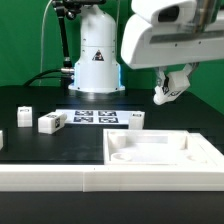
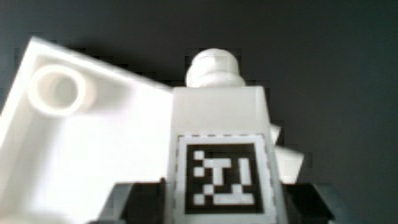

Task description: Assemble one leg

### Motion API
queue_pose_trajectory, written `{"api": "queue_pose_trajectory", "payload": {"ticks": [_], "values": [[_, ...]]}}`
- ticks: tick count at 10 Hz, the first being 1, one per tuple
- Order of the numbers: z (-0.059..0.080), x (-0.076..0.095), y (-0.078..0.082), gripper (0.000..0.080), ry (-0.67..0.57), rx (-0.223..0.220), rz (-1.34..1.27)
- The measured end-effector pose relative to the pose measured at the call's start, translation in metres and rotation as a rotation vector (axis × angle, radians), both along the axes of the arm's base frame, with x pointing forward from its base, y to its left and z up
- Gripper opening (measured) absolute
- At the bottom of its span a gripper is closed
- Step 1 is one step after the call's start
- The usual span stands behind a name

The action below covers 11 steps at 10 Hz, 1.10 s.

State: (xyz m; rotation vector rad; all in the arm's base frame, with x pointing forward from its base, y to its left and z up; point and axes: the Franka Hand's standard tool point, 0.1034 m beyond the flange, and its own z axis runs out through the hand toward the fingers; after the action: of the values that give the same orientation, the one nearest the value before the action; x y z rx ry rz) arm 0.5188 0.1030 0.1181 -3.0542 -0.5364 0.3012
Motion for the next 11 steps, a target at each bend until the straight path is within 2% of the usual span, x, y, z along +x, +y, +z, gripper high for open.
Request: {"api": "queue_pose_trajectory", "payload": {"ticks": [1, 3, 4, 7, 8, 9, 10, 11], "values": [[-0.003, -0.004, -0.001, 0.0291, -0.054, 0.009, 0.0], [-0.004, 0.006, -0.003, 0.0291, -0.191, 0.035, -0.005], [-0.008, 0.01, -0.007, 0.0291, -0.272, 0.054, -0.022], [-0.001, 0.04, -0.018, 0.0291, -0.445, 0.108, -0.162], [-0.001, 0.049, -0.018, 0.0291, -0.488, 0.114, -0.169], [0.002, 0.06, -0.021, 0.0291, -0.589, 0.121, -0.167], [0.0, 0.056, -0.024, 0.0291, -0.652, 0.121, -0.165], [-0.004, 0.053, -0.024, 0.0291, -0.641, 0.119, -0.165]]}}
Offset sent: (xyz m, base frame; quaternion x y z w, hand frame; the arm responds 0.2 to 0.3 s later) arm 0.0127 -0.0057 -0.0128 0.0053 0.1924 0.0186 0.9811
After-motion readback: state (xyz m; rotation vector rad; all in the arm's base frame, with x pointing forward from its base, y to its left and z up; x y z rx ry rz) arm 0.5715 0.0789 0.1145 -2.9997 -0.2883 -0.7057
